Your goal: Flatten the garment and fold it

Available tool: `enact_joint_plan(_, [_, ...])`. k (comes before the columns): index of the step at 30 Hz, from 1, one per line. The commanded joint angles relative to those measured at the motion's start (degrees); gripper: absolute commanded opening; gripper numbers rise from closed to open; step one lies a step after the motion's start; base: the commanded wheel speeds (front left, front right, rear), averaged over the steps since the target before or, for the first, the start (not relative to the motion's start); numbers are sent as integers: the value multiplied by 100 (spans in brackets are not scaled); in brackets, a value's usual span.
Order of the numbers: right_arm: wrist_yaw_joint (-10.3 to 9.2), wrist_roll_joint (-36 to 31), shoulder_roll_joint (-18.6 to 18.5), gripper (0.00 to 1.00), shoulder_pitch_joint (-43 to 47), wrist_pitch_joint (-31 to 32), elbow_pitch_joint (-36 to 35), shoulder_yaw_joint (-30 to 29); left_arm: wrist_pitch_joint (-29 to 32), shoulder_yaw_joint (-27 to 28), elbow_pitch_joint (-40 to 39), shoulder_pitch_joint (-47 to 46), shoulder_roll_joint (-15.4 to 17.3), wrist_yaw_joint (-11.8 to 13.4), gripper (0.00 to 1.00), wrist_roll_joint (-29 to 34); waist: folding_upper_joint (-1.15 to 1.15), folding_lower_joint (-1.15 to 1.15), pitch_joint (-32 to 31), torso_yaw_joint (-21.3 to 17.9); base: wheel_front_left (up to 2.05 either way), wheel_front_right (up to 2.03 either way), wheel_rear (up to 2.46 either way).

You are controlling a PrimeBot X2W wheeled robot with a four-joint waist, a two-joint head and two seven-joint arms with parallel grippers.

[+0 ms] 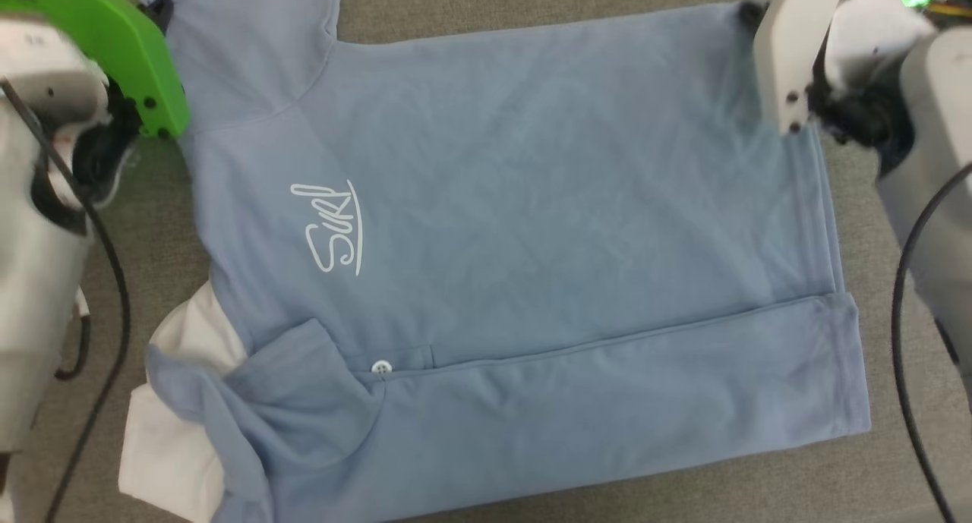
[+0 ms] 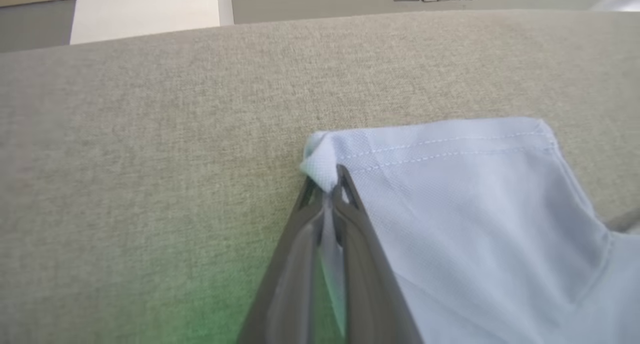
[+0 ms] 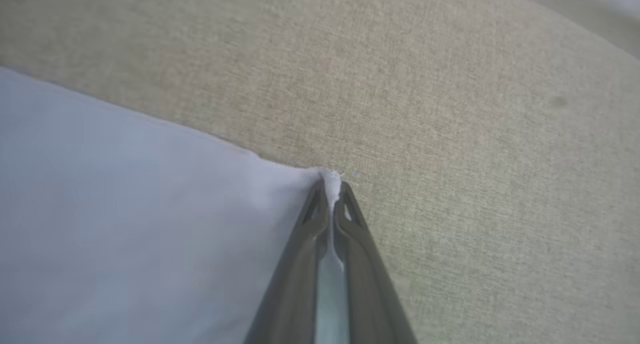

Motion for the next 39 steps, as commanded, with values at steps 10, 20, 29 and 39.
enact_joint_plan(10, [-8,400,-713,0,1544,-2747,-935,453,-2447,273,-784,1559,-15,-605,0,60,0,0,-1214,145,0,0,0])
enact_joint_plan(20, [-8,417,-1071,0,2990,-3379,-1338,77,-2962,467,-1965,3592,257,-314,0,-298,0,0,-2023,310,0,0,0])
enact_joint_plan(29, [-8,549,-1264,0,3853,-2707,-1561,-20,-2778,523,-2430,5328,326,81,0,-960,0,0,-2269,440,0,0,0])
enact_joint_plan(39, [-8,857,-1311,0,4474,-1003,-1520,-136,-2509,-96,-1925,5707,42,-233,0,-1079,0,0,-2248,689,0,0,0])
